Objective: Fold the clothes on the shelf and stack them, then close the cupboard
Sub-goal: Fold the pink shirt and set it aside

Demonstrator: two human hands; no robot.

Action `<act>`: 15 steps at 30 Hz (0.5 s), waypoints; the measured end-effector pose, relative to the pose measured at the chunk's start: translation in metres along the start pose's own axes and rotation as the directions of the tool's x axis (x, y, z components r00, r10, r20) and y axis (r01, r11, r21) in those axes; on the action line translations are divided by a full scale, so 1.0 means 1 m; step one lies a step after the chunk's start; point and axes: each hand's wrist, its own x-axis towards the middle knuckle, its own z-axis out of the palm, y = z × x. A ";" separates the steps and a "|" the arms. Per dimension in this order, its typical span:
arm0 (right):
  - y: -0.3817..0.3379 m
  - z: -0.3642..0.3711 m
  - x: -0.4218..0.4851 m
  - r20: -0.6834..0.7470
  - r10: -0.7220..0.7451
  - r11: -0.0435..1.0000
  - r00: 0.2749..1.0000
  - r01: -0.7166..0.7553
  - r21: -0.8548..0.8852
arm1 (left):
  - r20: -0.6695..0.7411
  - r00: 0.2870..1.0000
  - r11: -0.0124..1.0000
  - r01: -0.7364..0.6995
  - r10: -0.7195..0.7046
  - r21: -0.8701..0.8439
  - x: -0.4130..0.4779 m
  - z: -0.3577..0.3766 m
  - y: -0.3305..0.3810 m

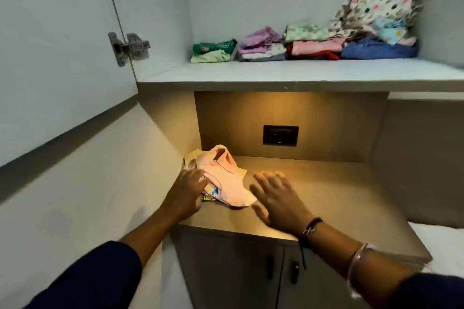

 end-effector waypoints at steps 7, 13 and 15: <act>-0.040 0.114 0.071 0.259 0.063 0.991 0.964 -0.091 0.098 | 0.213 0.977 0.995 -0.008 -0.014 0.100 0.061 0.061 -0.038; -0.044 0.167 0.098 0.348 0.247 0.956 0.904 -0.286 0.065 | 0.404 0.907 0.979 -0.171 0.115 0.106 0.116 0.096 -0.041; -0.036 0.166 0.103 0.290 0.279 0.942 0.915 -0.320 0.103 | 0.412 0.899 0.980 -0.189 0.146 0.067 0.122 0.108 -0.045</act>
